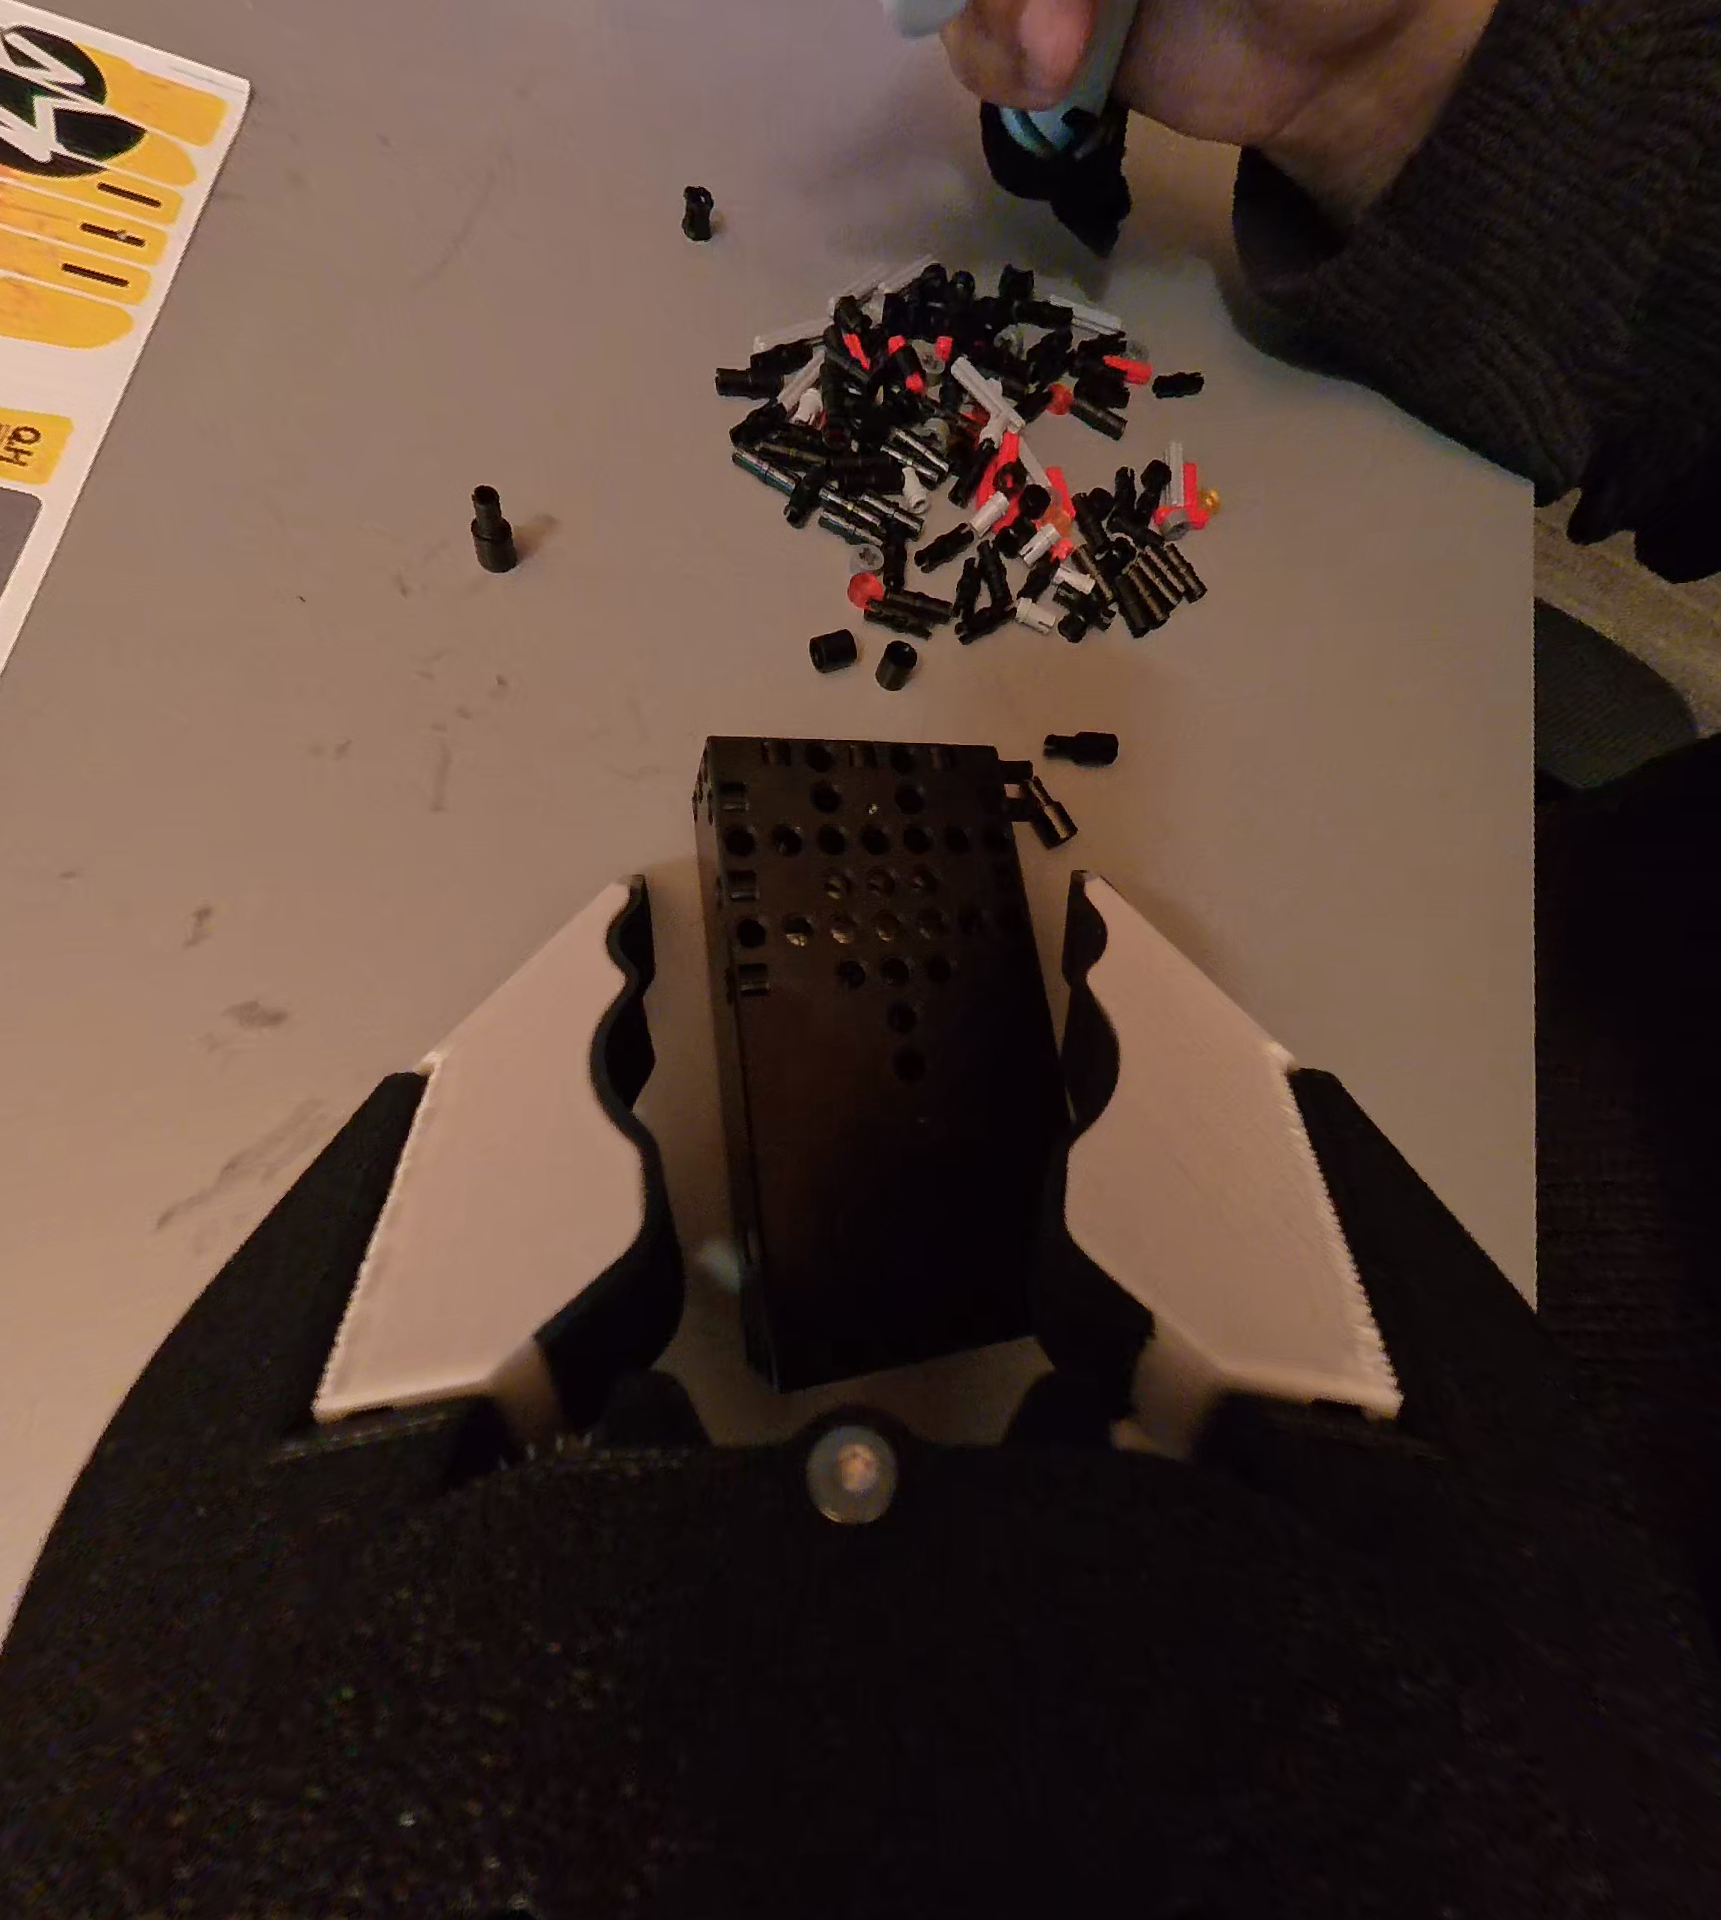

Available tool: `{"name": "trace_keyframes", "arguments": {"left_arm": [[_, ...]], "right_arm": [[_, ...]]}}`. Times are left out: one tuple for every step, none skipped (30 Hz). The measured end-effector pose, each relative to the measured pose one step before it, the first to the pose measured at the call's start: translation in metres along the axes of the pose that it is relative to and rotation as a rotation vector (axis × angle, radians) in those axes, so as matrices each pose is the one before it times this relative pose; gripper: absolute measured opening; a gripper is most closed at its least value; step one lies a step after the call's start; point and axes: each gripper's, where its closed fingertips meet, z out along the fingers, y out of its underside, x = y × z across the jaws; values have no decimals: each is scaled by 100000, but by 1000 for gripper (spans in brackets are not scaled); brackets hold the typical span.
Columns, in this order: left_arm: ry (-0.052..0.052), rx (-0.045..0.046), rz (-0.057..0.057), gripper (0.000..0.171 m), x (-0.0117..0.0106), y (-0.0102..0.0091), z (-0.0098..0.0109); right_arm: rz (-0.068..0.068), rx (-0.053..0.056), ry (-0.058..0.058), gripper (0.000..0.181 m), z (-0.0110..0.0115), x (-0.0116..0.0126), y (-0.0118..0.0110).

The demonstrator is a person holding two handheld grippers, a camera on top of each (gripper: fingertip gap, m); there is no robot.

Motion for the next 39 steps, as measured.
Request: {"name": "trace_keyframes", "arguments": {"left_arm": [[43,17,-103,79,-6,-5,-4],[25,9,-48,79,-3,-3,-2],[-4,-4,9,79,-1,1,0],[-12,3,11,79,7,1,3],[4,0,-12,79,-7,5,-10],[-7,1,3,79,8,1,3],[11,0,-12,79,-7,-1,-2],[25,11,-36,79,3,6,7],[18,9,-29,79,-5,-3,-2],[-11,-2,15,79,-3,0,0],[-24,-9,34,79,4,3,2],[-3,2,-1,79,0,0,0],[-3,1,4,79,-1,0,0],[3,0,-1,79,1,0,0],[2,1,1,79,0,0,0],[-12,2,13,79,-3,0,0],[-22,8,14,79,6,0,3],[-32,2,34,79,5,-6,-4],[-23,10,17,79,-4,5,-7],[-16,9,3,79,-2,-1,1],[-10,9,0,79,-1,-1,1],[-9,6,-1,79,-1,-1,0],[16,-1,-17,79,3,0,0],[53,-12,-54,79,-2,1,10],[26,7,-44,79,-3,-2,-2],[4,-1,-7,79,-9,-1,-3],[13,-4,-5,79,2,1,0],[0,-3,12,79,9,2,2],[14,-10,-8,79,-8,-7,4],[5,-11,12,79,9,3,2],[0,-13,9,79,-2,-5,7],[13,-14,-19,79,-6,0,-3],[7,4,-60,79,-7,5,4],[-18,2,-36,79,-1,-7,8],[-7,-3,-8,79,0,0,0],[2,4,-15,79,-8,-2,-2],[-2,1,-7,79,0,0,0],[4,0,-12,79,1,0,0],[9,4,-24,79,-7,-2,-2]], "right_arm": [[-88,17,170,13,12,40,38],[115,-107,117,14,20,50,65],[316,-239,-46,14,35,35,102],[412,-243,-116,13,35,18,102],[368,-178,-153,13,35,4,82],[258,-127,-142,13,33,1,64],[97,-148,-128,13,39,-18,73],[-42,-226,-83,13,33,-23,72],[-87,-215,-35,13,41,-7,60],[-49,-185,-64,13,23,-16,69],[17,-161,-105,13,30,-20,45],[21,-129,-112,13,18,-18,43],[-52,-88,-57,13,14,-17,18],[-105,-56,10,13,1,0,6],[-5,-58,3,14,4,6,7],[280,-74,-119,13,0,-8,1],[847,2,-583,14,-2,-82,-6],[2345,323,-2725,14,-10,-408,-47],[4115,391,-6968,18,16,-1030,-67],[5557,-672,-9091,33,53,-1298,60],[6045,-2172,-6959,45,156,-940,221],[4679,-3355,-5131,48,177,-678,400],[2640,-4401,-3989,48,193,-553,640],[600,-5168,-2286,49,218,-350,811],[-1242,-5137,-160,48,244,-133,835],[-2563,-4727,1417,48,281,-24,741],[-3244,-4393,1800,48,291,-98,631],[-3093,-4048,1256,46,287,-265,531],[-2380,-3570,1081,40,261,-313,423],[-1833,-2962,1421,35,252,-257,324],[-1400,-2563,1037,30,250,-276,275],[-769,-2483,243,26,226,-344,289],[-144,-2348,-289,24,218,-322,279],[190,-1971,59,22,200,-202,241],[84,-1539,1006,20,172,-5,189],[-151,-1203,1486,17,145,107,160],[-63,-1072,1485,14,141,125,172],[136,-1044,1414,11,157,148,177],[154,-1038,1110,9,169,131,188]]}}
